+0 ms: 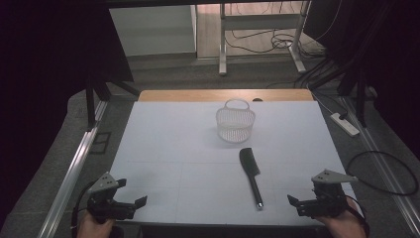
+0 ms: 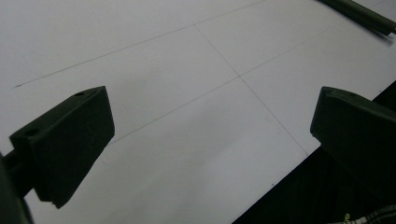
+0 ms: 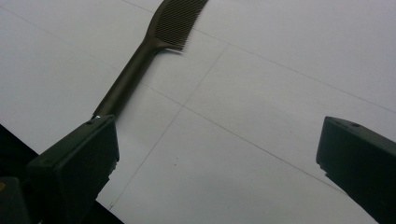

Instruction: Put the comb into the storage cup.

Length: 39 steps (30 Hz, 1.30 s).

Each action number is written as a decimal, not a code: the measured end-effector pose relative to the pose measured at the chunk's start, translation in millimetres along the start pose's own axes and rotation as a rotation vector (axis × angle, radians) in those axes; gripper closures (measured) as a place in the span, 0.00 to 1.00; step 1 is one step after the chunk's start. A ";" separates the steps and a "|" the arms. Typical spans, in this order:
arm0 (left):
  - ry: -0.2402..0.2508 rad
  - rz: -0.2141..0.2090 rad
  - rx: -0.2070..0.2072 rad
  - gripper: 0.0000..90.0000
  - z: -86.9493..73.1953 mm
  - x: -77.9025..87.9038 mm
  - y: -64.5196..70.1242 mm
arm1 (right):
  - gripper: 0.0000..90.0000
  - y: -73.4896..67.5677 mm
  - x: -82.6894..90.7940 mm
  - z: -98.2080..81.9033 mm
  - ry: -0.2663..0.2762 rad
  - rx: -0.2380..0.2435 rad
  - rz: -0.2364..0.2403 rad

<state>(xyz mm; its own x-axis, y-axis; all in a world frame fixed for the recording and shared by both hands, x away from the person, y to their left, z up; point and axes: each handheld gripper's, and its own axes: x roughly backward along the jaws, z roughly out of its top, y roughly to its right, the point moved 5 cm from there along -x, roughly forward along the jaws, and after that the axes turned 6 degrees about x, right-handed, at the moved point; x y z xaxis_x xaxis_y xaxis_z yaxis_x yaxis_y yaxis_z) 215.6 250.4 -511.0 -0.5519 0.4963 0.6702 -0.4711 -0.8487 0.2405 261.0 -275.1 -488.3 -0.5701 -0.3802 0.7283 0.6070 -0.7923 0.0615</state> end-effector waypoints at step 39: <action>-0.006 -0.005 -0.009 0.01 -3.1 1.8 -1.6 | 0.00 3.6 -3.7 6.2 -0.014 -0.034 0.082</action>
<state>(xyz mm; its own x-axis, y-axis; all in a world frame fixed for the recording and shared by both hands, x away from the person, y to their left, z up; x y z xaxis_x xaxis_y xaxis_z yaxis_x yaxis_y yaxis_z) 213.3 253.2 -512.3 -0.5456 0.4995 0.6729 -0.4803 -0.8444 0.2374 268.7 -273.6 -486.5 -0.5113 -0.4380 0.7394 0.6321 -0.7746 -0.0218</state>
